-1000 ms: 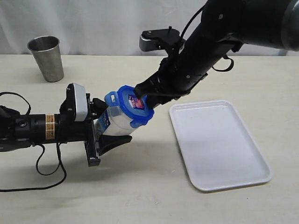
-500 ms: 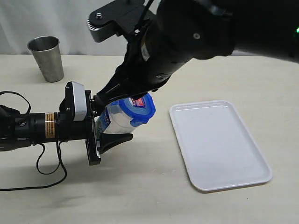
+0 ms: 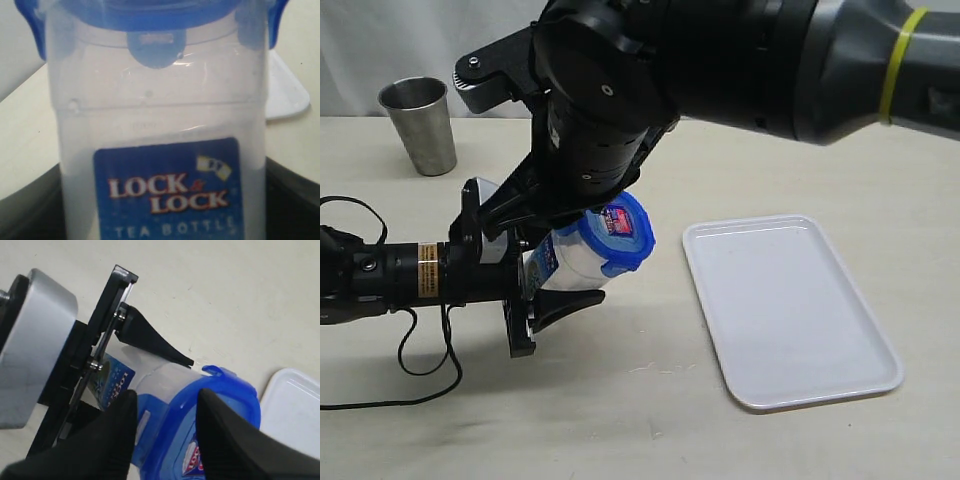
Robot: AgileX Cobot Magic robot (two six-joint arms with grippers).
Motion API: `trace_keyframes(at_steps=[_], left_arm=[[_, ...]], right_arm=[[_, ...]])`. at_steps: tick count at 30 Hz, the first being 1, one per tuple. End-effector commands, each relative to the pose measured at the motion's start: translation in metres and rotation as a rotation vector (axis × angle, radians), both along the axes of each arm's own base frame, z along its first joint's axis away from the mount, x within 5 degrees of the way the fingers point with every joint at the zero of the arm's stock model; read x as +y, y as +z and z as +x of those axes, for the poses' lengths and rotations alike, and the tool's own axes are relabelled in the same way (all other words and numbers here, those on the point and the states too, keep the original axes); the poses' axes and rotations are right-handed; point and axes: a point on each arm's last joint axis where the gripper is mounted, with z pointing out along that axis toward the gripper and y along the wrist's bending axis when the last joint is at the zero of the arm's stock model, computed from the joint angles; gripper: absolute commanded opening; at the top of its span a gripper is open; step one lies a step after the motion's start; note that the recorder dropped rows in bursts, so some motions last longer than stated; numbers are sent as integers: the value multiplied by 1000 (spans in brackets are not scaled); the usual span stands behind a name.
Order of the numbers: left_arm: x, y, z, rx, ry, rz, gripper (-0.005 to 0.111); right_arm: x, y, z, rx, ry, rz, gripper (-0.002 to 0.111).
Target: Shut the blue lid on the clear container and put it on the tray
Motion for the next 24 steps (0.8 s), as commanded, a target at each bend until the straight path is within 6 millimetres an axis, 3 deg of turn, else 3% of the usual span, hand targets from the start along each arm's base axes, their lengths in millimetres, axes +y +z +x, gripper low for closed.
trace_keyframes(at_steps=[1,8,14,24], left_arm=[[0,7,2,-23,12,-44,0],[0,7,2,-15,10,-47,0],[0,7,2,-7,12,-51,0],[0,7,2,-5,17,-54,0]], right_arm=[[-3,-9,-1,56,-23,-56,37],[0,-40,0,151,-7,-186,33],[4,-50,3,154,31,-202,18],[12,-69,-1,116,64,-356,17]])
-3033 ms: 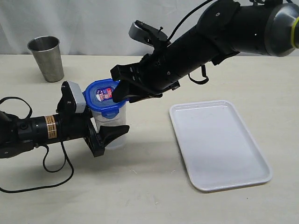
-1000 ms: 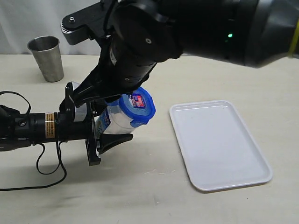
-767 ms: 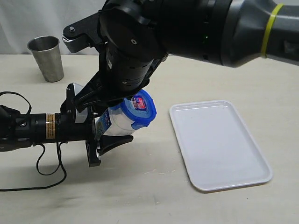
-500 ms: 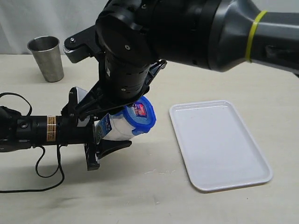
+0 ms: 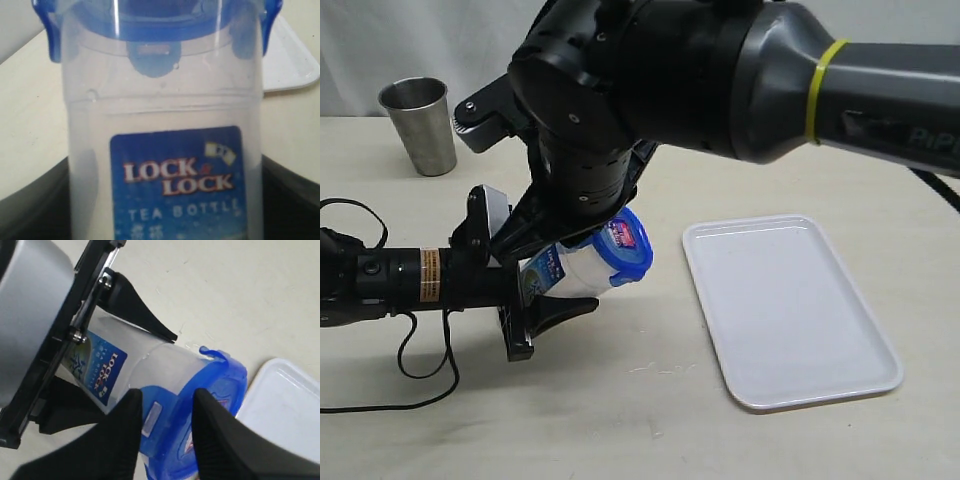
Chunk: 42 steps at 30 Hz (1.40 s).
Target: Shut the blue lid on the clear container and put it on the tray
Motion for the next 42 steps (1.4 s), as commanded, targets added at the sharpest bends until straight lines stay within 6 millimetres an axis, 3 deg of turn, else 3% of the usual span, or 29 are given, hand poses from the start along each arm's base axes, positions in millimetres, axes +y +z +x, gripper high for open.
trace_keyframes(at_steps=[1,14,17,20,25,28,31,34,36,39,42], left_arm=[[-2,17,2,-64,-16,-117,0],[-2,17,2,-64,-16,-117,0],[-2,17,2,-64,-16,-117,0],[-2,17,2,-64,-16,-117,0],[-2,17,2,-64,-16,-117,0],[-2,17,2,-64,-16,-117,0],[-3,16,1,-63,-26,-113,0],[-3,17,1,-65,-29,-113,0],[-3,19,1,-72,-31,-112,0],[-3,24,0,-89,-46,-109,0],[-4,30,-1,-107,-62,-104,0]], right_arm=[[2,-39,-5,49,12,-214,17],[4,-44,-4,49,28,-219,16],[4,-33,-1,10,38,-213,16],[7,-5,-2,-44,64,-119,23],[3,65,-22,-89,176,146,43],[-16,99,-33,-138,164,176,41],[-52,119,-33,-269,35,107,28],[-92,114,-23,-327,-108,86,7],[-121,97,-14,-270,-179,129,4],[-164,54,3,-140,-280,209,4],[-190,9,17,-18,-325,322,4]])
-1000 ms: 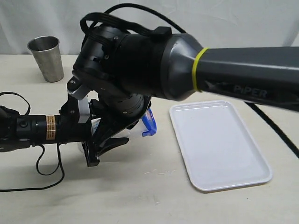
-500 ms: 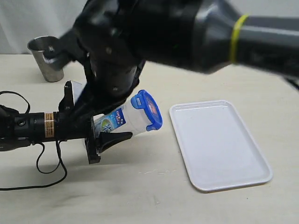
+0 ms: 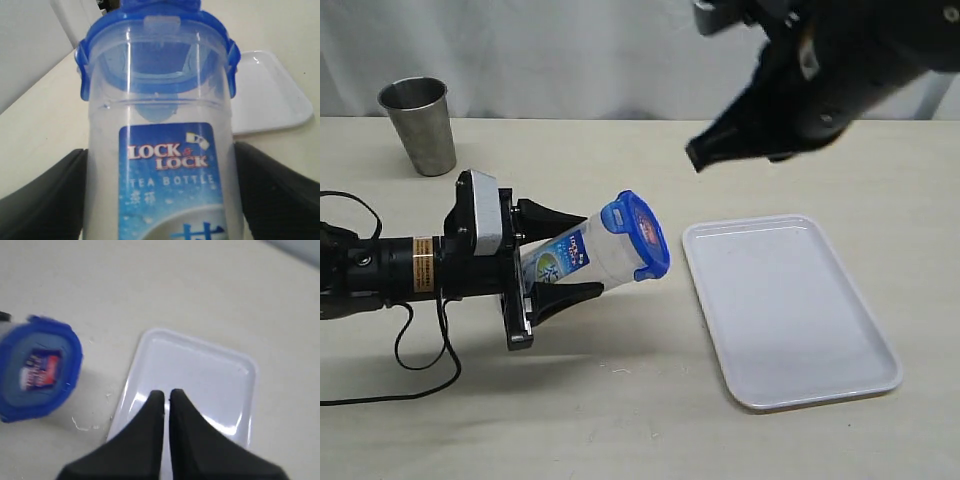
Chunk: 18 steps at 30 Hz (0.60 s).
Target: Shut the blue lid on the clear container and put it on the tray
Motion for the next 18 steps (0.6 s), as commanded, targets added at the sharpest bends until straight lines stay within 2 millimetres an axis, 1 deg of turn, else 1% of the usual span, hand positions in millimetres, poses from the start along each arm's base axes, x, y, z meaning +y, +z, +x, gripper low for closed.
trace_keyframes(at_steps=[1,3,6,10,13,15,18], left_arm=[[-3,15,-1,-50,-36,-24,0],[-4,17,-2,-58,-48,-20,0],[-5,17,-3,-59,-56,-19,0],[-5,17,-4,-60,-62,-16,0],[-5,17,-4,-60,-66,-15,0],[-5,17,-4,-60,-66,-15,0],[-5,17,-4,-60,-66,-15,0]], right_arm=[[-36,-61,19,145,-25,208,4],[-31,-80,25,203,26,309,4],[-16,-96,36,226,103,420,4],[-9,-120,52,270,90,431,4],[-5,-136,59,311,86,432,4],[2,-138,58,328,125,441,4],[20,-129,52,327,214,483,4]])
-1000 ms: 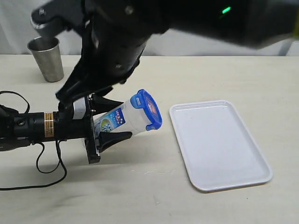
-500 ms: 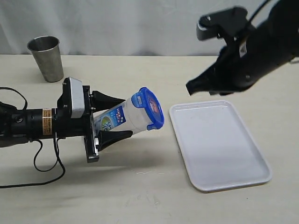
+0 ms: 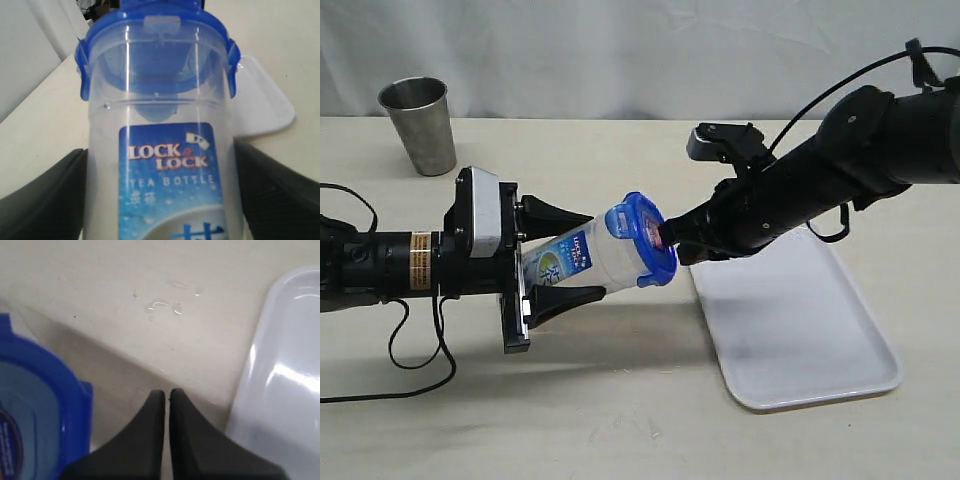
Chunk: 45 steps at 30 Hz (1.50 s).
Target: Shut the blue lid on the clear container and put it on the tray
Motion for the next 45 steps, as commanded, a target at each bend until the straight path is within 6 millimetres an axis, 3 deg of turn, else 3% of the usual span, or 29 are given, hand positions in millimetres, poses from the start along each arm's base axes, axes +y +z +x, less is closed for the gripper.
trace_keyframes(at_steps=[1,6,19,24,27,30,32,38,45], left_arm=[[-2,7,0,-22,-12,-31,0],[-2,7,0,-14,-8,-35,0],[-1,6,4,172,76,-135,0],[2,-3,6,207,124,-86,0],[2,-2,6,206,122,-90,0],[2,-3,6,209,125,-79,0],[3,-4,7,213,131,-67,0],[4,-10,6,257,139,-23,0],[3,-8,5,262,129,-38,0]], right_arm=[[27,16,-6,-32,127,83,4],[54,41,-16,-94,211,122,4],[46,45,-10,-102,199,41,4],[36,87,-7,-222,165,-15,4],[30,126,-13,-317,126,0,4],[33,141,-22,-333,120,37,4],[40,140,-29,-302,153,44,4],[68,112,-34,-225,231,13,4],[75,81,-25,-148,225,-52,4]])
